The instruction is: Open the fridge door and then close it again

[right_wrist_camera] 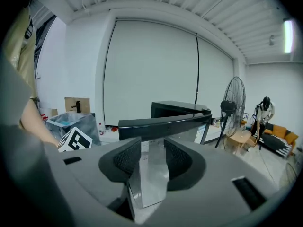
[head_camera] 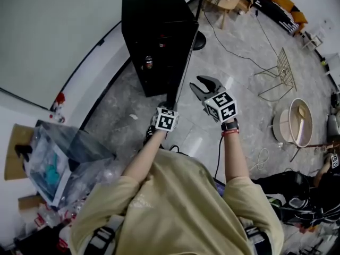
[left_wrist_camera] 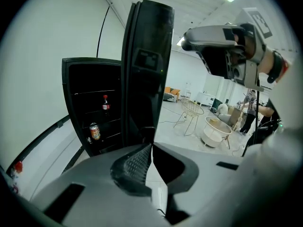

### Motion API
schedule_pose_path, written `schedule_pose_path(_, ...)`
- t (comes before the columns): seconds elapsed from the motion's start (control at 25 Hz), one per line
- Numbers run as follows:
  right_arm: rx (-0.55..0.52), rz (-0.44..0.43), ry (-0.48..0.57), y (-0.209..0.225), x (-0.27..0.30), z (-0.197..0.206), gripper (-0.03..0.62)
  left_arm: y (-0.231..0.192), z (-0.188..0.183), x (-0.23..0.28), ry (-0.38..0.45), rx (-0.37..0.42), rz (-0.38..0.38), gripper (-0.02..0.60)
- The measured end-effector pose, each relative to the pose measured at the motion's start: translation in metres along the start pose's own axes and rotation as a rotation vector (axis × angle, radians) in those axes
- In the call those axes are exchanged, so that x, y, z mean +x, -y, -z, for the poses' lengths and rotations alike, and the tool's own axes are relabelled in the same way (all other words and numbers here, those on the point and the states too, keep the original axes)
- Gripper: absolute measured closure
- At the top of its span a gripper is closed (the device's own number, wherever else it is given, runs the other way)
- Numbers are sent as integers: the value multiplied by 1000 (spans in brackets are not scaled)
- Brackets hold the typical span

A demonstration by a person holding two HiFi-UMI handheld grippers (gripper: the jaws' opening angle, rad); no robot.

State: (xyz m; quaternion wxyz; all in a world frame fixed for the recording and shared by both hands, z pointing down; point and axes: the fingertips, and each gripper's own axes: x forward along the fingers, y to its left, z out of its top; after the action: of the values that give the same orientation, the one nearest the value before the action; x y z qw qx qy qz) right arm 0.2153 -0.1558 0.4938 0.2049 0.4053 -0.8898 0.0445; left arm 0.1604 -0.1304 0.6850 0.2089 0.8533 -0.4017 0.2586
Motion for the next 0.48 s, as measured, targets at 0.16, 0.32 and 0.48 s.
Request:
schedule_pose_path(0.16, 31, 29, 8, 2, -12, 9, 430, 11, 0, 3, -1, -7, -4, 557)
schedule_pose_path(0.32, 60, 62, 15, 4, -24, 19, 433, 21, -2, 6, -4, -11, -1, 558)
schedule_pose_path(0.48, 93, 99, 21, 7, -39, 29, 433, 35, -2, 10, -16, -2, 18, 561)
